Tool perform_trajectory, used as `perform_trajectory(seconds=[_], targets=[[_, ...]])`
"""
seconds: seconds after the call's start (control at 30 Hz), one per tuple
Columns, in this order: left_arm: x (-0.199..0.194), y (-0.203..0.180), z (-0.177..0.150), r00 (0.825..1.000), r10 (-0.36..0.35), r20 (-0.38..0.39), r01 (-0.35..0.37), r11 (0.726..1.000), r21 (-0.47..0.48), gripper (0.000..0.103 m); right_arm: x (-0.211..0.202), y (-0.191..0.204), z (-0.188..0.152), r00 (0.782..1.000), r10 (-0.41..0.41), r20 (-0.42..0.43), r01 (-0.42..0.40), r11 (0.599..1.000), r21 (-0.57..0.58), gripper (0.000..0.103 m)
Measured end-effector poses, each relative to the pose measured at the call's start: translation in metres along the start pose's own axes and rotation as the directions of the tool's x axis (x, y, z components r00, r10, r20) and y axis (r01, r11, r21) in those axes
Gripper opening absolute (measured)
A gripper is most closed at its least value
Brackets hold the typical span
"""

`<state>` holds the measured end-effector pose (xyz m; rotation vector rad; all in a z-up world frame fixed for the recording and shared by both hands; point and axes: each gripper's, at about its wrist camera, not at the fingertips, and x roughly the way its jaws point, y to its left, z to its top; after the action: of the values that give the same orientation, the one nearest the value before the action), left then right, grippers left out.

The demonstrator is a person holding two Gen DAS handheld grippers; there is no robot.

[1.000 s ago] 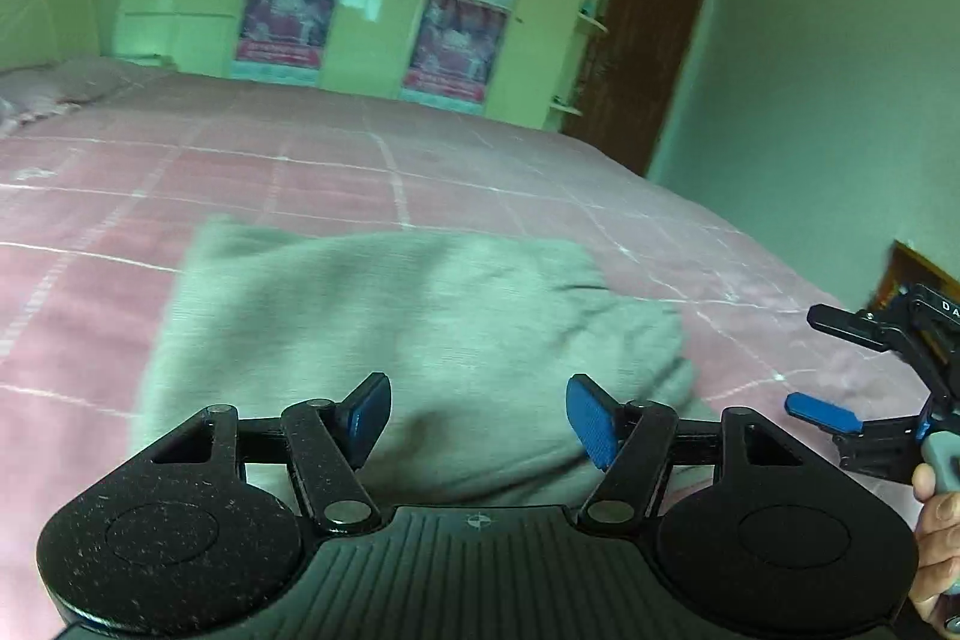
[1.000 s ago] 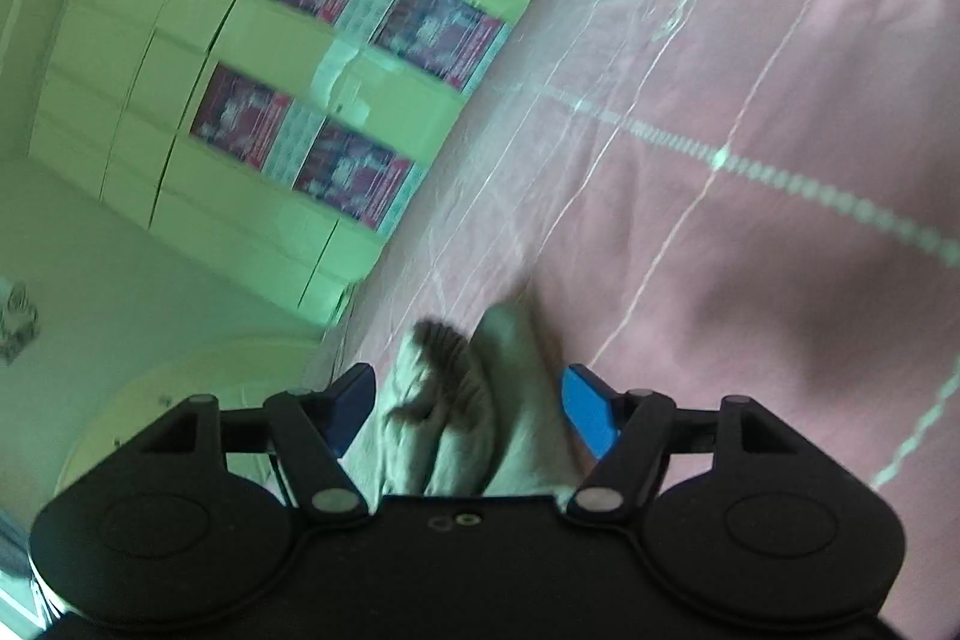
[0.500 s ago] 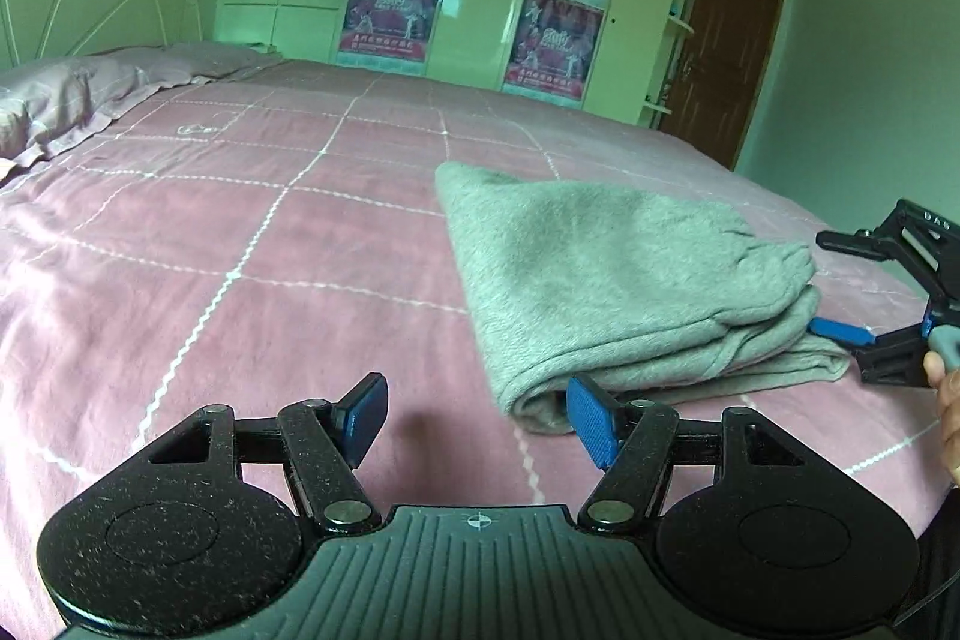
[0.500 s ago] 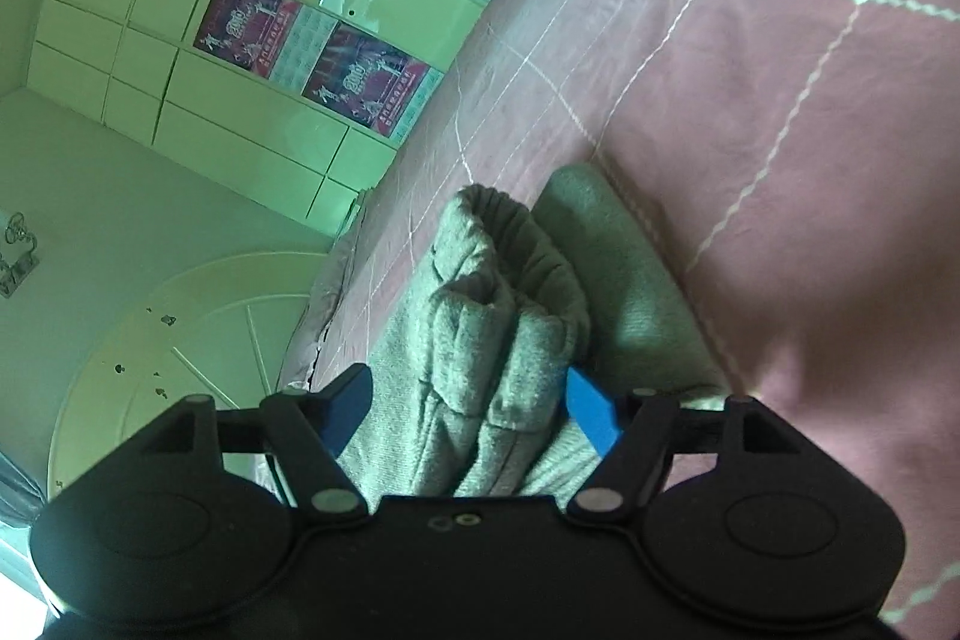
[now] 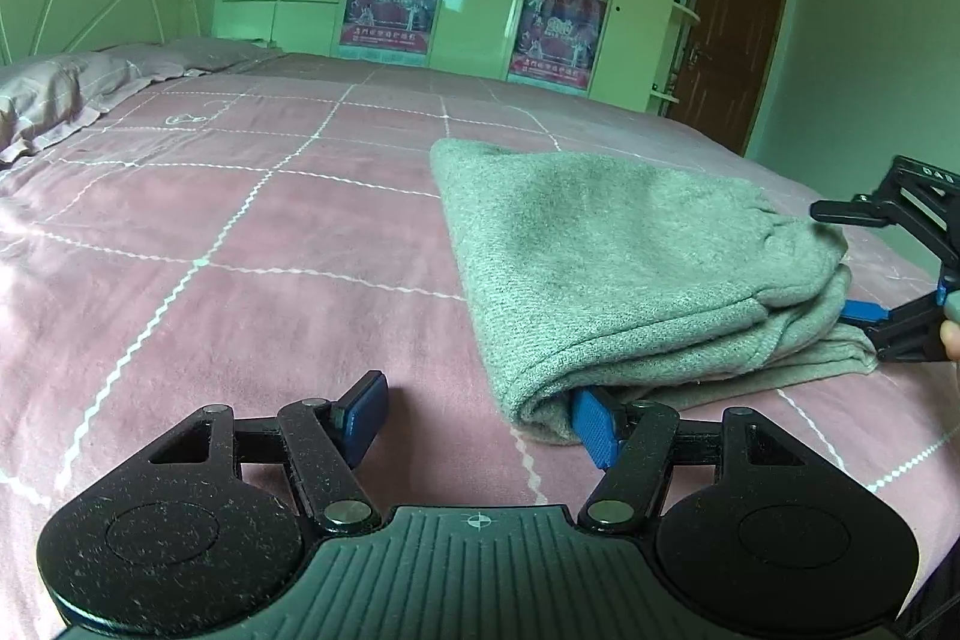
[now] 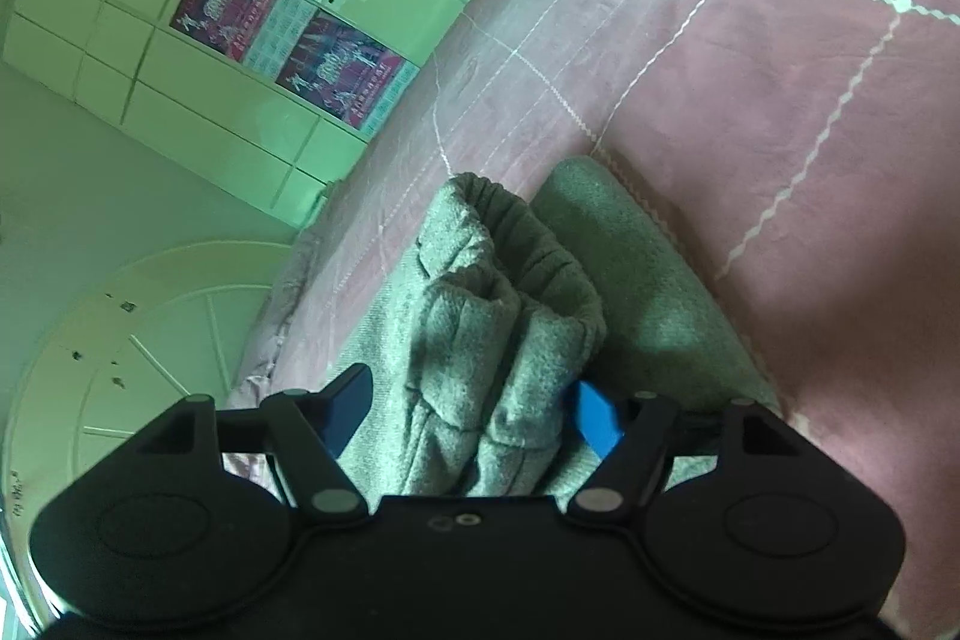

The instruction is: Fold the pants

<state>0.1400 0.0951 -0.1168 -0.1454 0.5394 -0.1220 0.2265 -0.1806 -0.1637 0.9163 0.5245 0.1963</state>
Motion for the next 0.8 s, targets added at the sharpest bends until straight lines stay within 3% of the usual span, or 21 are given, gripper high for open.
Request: perform_trajectory(seconds=[0.13,0.17,0.27,0.43,0.57,0.63,0.73,0.8], targets=[[-0.002,0.000,-0.002,1.000,-0.002,0.012,0.002,1.000,-0.011,0.068,0.002,0.008,-0.001,1.000,-0.026,-0.005,0.026,0.999,-0.024,0.053],[-0.002,0.000,-0.003,1.000,-0.002,0.014,0.003,1.000,-0.016,0.068,0.007,0.010,-0.002,0.997,-0.070,-0.034,0.069,0.997,-0.044,0.051],[-0.002,-0.001,-0.002,1.000,0.006,0.019,-0.006,1.000,-0.016,0.068,0.009,0.020,-0.001,0.993,-0.107,-0.049,0.102,0.990,-0.096,0.033],[-0.006,-0.006,0.000,0.999,0.020,0.036,-0.020,1.000,0.002,0.069,0.004,0.098,0.007,0.998,0.046,-0.043,-0.057,0.960,-0.275,0.027],[-0.002,-0.008,0.002,0.997,0.076,0.022,-0.075,0.997,-0.008,0.070,-0.002,0.166,0.015,0.979,0.199,-0.042,-0.201,0.915,-0.349,0.026],[-0.004,-0.006,0.002,0.997,0.073,0.027,-0.073,0.997,-0.018,0.078,-0.020,0.182,0.022,0.967,0.256,0.000,-0.237,0.894,-0.379,0.025],[-0.009,-0.011,0.003,0.993,0.093,0.067,-0.093,0.996,-0.001,0.086,-0.049,0.168,0.030,0.960,0.268,0.086,-0.213,0.890,-0.403,0.022],[-0.008,-0.011,0.001,0.992,0.111,0.065,-0.110,0.994,-0.016,0.089,-0.060,0.121,0.034,0.968,0.206,0.142,-0.154,0.938,-0.311,0.022]])
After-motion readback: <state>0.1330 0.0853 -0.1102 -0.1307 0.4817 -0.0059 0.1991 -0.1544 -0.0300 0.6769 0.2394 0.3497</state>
